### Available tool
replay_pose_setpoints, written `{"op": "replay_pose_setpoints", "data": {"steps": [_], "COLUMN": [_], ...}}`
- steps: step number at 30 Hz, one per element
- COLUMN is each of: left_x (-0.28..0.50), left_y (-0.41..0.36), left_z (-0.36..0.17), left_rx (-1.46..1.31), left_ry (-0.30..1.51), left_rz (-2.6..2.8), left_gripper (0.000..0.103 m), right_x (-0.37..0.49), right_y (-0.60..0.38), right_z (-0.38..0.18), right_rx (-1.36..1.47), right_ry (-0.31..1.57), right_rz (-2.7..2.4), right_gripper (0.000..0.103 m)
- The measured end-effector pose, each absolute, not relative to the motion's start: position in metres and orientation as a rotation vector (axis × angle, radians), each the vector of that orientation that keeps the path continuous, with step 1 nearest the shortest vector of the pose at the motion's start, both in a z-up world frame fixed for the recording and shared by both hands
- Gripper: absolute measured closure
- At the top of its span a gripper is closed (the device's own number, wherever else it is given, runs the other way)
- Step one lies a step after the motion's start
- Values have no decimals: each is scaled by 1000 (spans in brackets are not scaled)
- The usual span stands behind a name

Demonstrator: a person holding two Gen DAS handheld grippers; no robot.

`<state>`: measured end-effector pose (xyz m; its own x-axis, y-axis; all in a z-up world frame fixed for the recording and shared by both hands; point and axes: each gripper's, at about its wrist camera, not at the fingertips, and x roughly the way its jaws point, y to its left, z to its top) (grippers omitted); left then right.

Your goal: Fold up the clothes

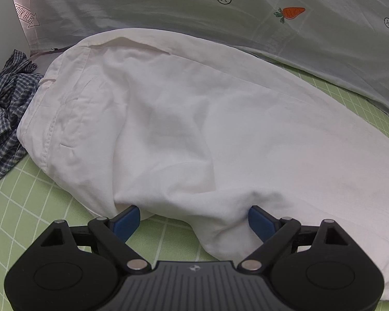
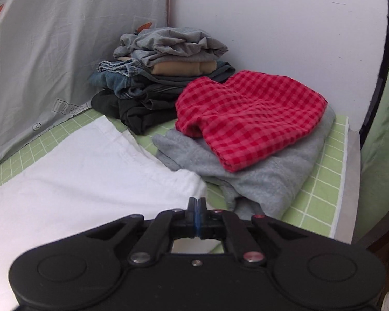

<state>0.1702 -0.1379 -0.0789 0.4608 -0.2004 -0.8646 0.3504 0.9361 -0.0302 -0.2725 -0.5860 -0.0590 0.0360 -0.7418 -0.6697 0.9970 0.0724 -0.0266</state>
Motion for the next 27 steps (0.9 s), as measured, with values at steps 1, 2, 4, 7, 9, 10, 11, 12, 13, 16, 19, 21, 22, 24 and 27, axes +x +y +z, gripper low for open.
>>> {"op": "replay_pose_setpoints", "data": {"steps": [1, 2, 4, 7, 9, 10, 11, 12, 13, 16, 19, 21, 22, 24, 27], "left_x": [169, 167, 165, 162, 160, 158, 156, 154, 153, 150, 150, 150, 150, 150, 149], "left_y": [-137, -137, -137, -140, -146, -149, -153, -158, -163, -180, -196, -207, -212, -222, -234], "left_z": [-78, -77, -77, -76, -73, -71, -68, -65, -62, -60, -66, -73, -77, -84, -95], "left_rx": [169, 178, 198, 214, 221, 228, 237, 247, 256, 278, 288, 293, 300, 314, 360], "left_ry": [1034, 1029, 1024, 1024, 1018, 1011, 1002, 993, 984, 969, 975, 994, 1004, 1023, 1045], "left_rz": [-345, -351, -357, -361, -365, -369, -373, -375, -378, -372, -355, -341, -338, -331, -329], "left_gripper": [12, 12, 12, 12, 12, 12, 12, 12, 12, 12, 12, 12, 12, 12, 12], "right_x": [-282, -291, -305, -308, -300, -290, -283, -275, -269, -247, -221, -203, -193, -174, -147], "right_y": [-588, -590, -594, -596, -596, -597, -598, -599, -600, -614, -636, -656, -666, -687, -718], "right_z": [-60, -60, -61, -59, -58, -57, -59, -62, -65, -72, -78, -84, -88, -95, -106], "right_rx": [536, 547, 564, 535, 510, 482, 467, 454, 449, 432, 403, 401, 403, 406, 410], "right_ry": [614, 616, 631, 664, 681, 697, 706, 713, 715, 704, 700, 697, 696, 686, 639], "right_rz": [-1457, -1476, -1490, -1428, -1375, -1345, -1324, -1304, -1285, -1228, -1178, -1140, -1120, -1080, -987], "right_gripper": [103, 103, 103, 103, 102, 102, 101, 100, 100, 99, 94, 93, 93, 88, 62]}}
